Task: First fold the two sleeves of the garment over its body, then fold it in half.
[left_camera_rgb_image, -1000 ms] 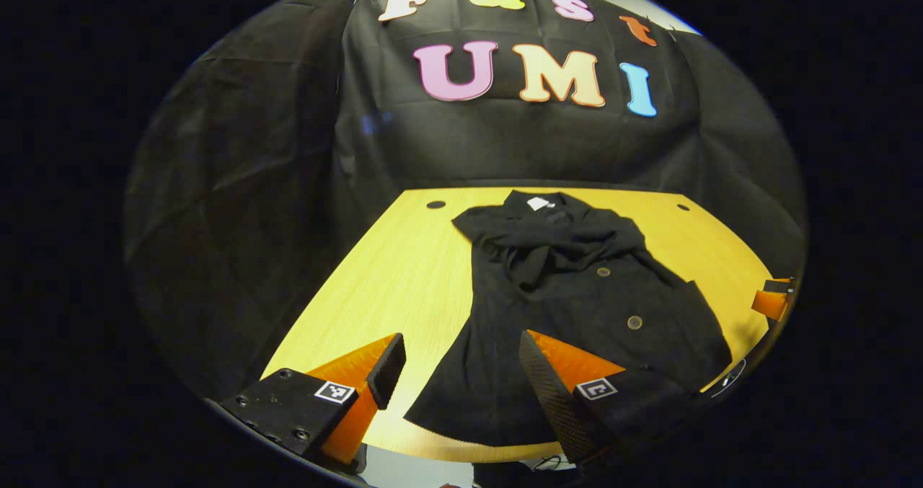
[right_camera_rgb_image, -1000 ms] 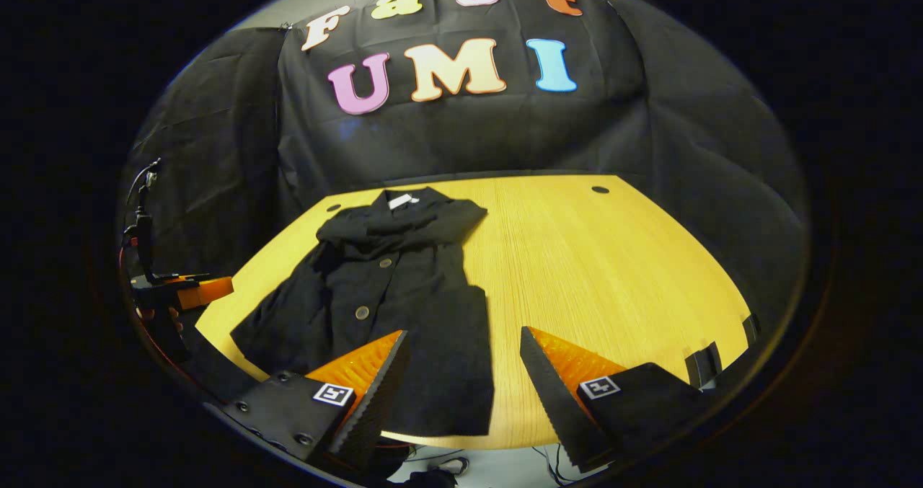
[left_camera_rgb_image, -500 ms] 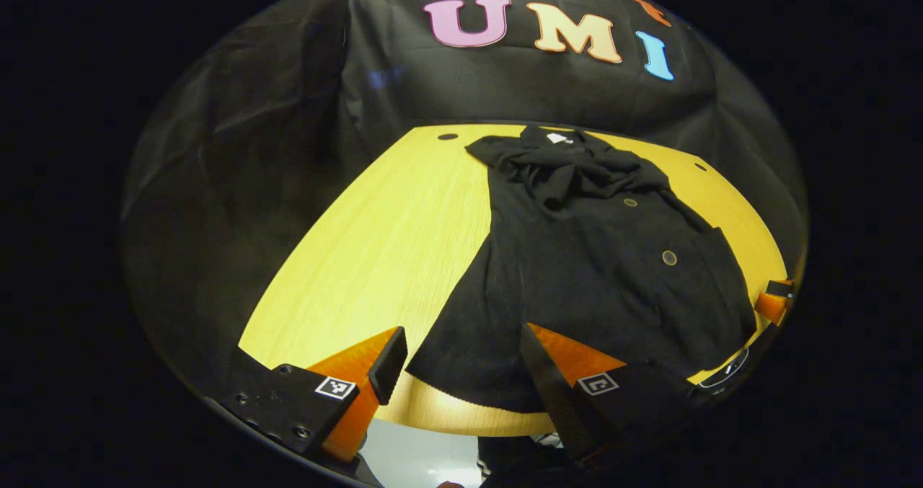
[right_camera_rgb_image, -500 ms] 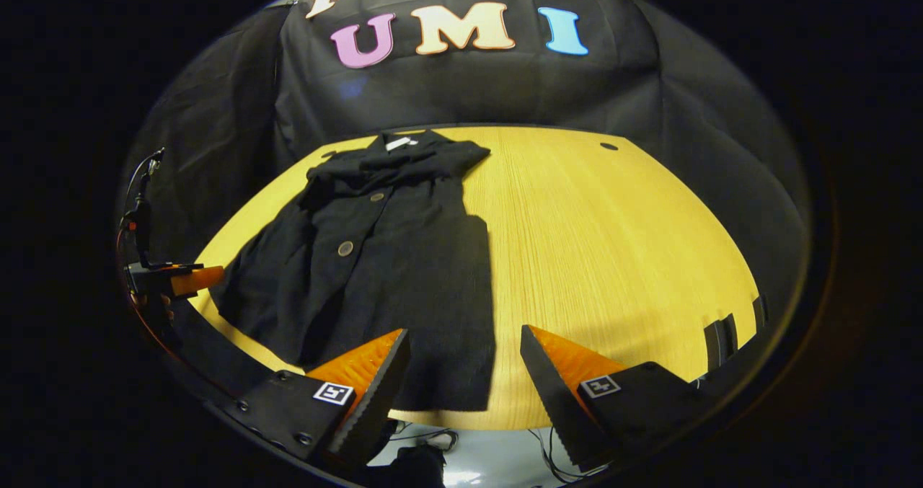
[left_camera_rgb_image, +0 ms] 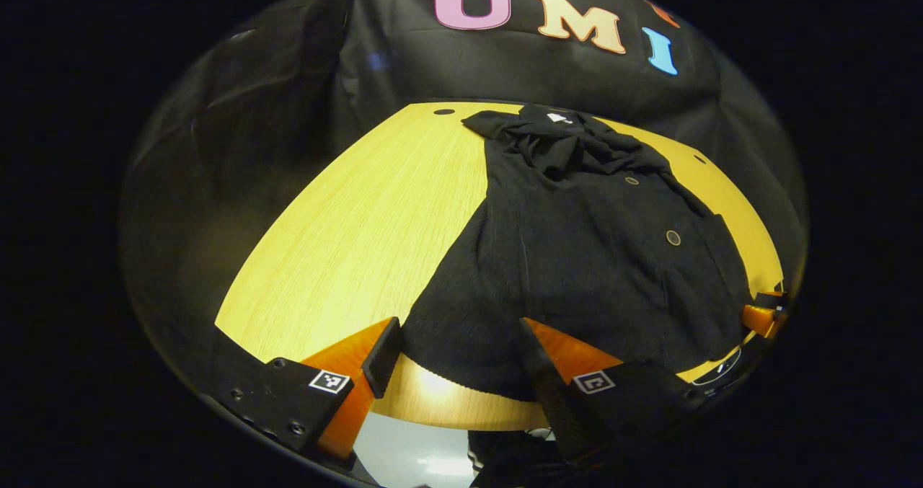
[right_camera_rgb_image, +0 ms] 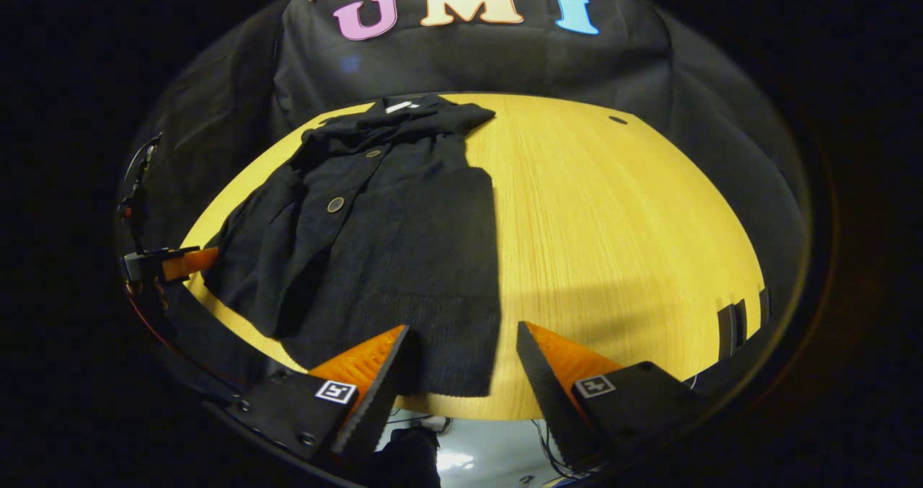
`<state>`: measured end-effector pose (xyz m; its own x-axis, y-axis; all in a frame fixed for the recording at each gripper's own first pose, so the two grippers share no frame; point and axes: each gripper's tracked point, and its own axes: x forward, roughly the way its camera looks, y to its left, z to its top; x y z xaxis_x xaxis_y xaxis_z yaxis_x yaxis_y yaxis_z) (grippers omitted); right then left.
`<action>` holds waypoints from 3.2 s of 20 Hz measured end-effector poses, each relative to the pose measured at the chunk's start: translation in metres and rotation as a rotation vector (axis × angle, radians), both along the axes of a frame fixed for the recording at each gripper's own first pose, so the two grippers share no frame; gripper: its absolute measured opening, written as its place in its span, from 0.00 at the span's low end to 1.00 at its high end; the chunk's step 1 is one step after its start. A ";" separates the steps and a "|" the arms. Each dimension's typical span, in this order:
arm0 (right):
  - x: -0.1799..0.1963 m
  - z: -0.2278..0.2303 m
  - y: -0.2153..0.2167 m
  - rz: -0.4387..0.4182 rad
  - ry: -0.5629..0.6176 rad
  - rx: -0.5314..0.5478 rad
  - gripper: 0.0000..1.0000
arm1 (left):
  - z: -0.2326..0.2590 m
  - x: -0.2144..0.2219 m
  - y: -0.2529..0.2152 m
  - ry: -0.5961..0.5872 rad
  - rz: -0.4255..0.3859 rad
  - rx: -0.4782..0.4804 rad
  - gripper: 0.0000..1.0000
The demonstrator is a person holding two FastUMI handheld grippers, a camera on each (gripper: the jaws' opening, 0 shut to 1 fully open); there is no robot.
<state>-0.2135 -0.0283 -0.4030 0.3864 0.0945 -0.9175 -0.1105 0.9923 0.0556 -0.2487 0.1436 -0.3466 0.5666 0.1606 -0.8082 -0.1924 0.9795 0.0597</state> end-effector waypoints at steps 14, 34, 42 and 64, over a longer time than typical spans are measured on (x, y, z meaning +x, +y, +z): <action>-0.033 0.013 0.021 0.006 0.038 0.123 0.02 | 0.013 -0.027 -0.034 -0.004 -0.036 -0.158 0.00; 0.078 0.137 0.050 0.038 -0.314 0.279 0.02 | 0.142 0.073 -0.046 -0.273 -0.017 -0.205 0.00; 0.161 0.179 0.056 0.040 -0.414 0.301 0.02 | 0.178 0.154 -0.027 -0.373 -0.026 -0.213 0.00; 0.358 0.150 0.069 -0.093 -0.466 0.219 0.02 | 0.141 0.337 0.028 -0.401 -0.136 -0.154 0.00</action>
